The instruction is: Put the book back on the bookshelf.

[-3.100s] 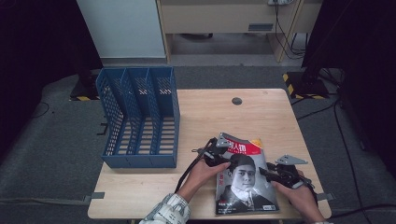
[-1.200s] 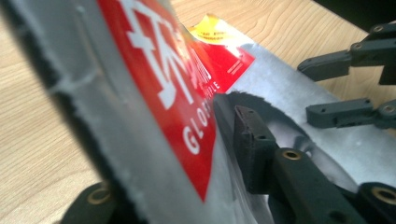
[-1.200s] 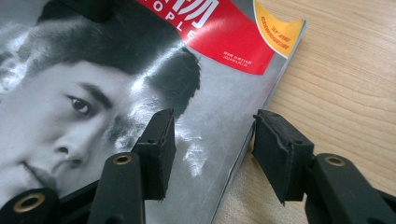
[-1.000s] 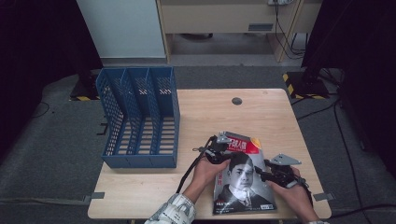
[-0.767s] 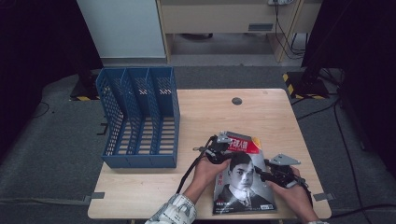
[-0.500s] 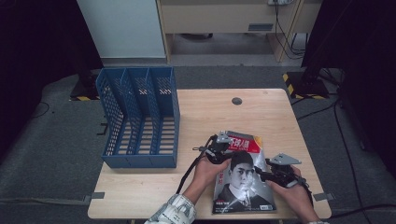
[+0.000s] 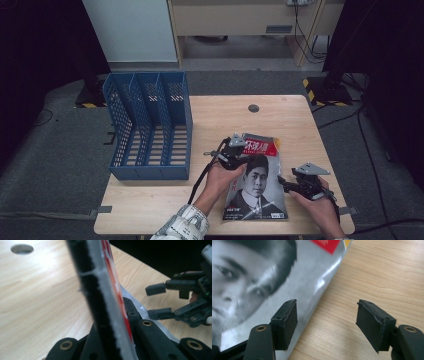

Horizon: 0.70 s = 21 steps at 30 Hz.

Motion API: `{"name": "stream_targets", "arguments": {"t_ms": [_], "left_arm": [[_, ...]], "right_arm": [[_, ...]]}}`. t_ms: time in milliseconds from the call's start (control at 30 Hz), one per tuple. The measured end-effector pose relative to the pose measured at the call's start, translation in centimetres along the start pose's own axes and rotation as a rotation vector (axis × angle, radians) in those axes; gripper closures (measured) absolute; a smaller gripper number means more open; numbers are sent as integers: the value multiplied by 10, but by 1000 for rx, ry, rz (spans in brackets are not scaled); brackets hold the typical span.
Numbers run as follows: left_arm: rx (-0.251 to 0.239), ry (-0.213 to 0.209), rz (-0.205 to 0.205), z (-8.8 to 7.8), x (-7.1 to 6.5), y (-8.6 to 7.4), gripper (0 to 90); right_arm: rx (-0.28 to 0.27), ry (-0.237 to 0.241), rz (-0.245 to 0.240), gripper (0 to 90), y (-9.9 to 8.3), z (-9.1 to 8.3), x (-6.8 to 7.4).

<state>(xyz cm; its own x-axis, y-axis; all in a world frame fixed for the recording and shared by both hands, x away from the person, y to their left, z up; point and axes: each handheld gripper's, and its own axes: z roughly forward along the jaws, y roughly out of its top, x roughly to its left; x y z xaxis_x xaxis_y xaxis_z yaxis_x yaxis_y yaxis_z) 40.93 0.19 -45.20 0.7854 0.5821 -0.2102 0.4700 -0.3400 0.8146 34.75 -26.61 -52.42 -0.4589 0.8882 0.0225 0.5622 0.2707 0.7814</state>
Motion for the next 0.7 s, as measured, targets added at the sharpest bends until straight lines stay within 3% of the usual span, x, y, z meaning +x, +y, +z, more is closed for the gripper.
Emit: {"name": "stream_targets", "arguments": {"t_ms": [233,700], "left_arm": [[-33,-1,9,-13,0,16,861],[-85,9,15,-32,2,38,865]], "right_arm": [[23,-21,8,354,-2,2,-4],[57,-9,-6,351,-5,7,-3]]}}
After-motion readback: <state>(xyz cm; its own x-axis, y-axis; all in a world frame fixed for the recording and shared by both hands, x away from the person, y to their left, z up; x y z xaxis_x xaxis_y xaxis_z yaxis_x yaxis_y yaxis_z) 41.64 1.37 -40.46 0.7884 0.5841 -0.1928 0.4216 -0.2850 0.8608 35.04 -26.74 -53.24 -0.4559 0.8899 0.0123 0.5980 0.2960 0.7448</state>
